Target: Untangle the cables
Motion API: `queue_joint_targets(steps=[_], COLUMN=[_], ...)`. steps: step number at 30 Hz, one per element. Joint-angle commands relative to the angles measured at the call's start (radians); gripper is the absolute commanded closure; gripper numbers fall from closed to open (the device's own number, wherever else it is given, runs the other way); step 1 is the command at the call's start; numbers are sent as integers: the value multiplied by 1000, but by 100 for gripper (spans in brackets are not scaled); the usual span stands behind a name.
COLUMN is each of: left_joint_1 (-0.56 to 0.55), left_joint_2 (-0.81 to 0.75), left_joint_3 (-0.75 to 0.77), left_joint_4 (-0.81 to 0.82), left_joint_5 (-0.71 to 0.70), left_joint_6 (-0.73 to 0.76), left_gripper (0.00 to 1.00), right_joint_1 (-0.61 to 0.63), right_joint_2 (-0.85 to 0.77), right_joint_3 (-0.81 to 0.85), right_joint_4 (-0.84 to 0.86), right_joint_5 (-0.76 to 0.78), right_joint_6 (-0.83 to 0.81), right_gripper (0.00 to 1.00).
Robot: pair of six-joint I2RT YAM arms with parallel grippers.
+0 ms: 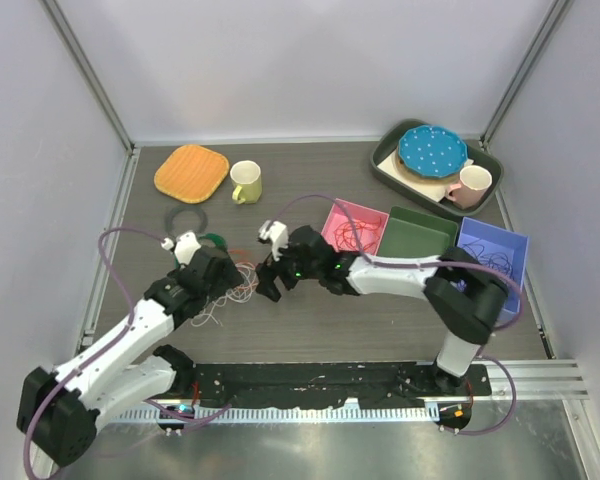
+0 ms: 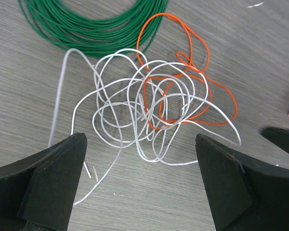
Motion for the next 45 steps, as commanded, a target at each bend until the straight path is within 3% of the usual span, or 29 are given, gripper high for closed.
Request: queue_joint_targets(steps=[1,3,5,6,7,8,9,19,23,26,27,32,38,42,45], left_joint_1=[7,7,8,8,8,8,8,8,7,7,5,-41,-171,-186,-188], left_joint_2=[-133,-186,-206,-216,-220,-220,-215,-157,-88,-37,-28,7,108,214,264], left_joint_3=[-41,-47,-52,-52,-50,-49,-44,-86,-83,-81,-89,-142,-126,-55,-23], left_joint_4=[-50,-66,-75,-77,-80,-87,-89,107,192,300,339,642,738,669,614], left_joint_5=[-56,-54,-59,-60,-70,-71,-70,59,126,270,388,676,598,477,326], left_joint_6=[-60,-61,-67,-69,-69,-67,-66,17,35,89,109,216,247,268,261], left_gripper=[0,0,0,0,0,0,0,0,0,0,0,0,0,13,15], right_joint_1=[17,17,18,18,20,18,18,18,18,18,18,18,18,20,18], right_joint_2=[137,208,229,233,222,208,182,-275,-393,-444,-454,-464,-476,-516,-563], right_joint_3=[193,233,263,269,275,269,260,56,-4,-53,-61,-78,-81,-116,-132], right_joint_4=[64,51,59,59,53,55,58,-45,-135,-142,-142,-140,-128,-111,-120], right_joint_5=[-55,-64,-63,-50,-40,-26,20,434,439,416,413,402,385,365,387], right_joint_6=[-120,-113,-68,-47,-27,8,21,280,314,331,331,320,323,348,352], right_gripper=[12,15,32,48,82,95,99,99,99,99,99,99,99,99,99])
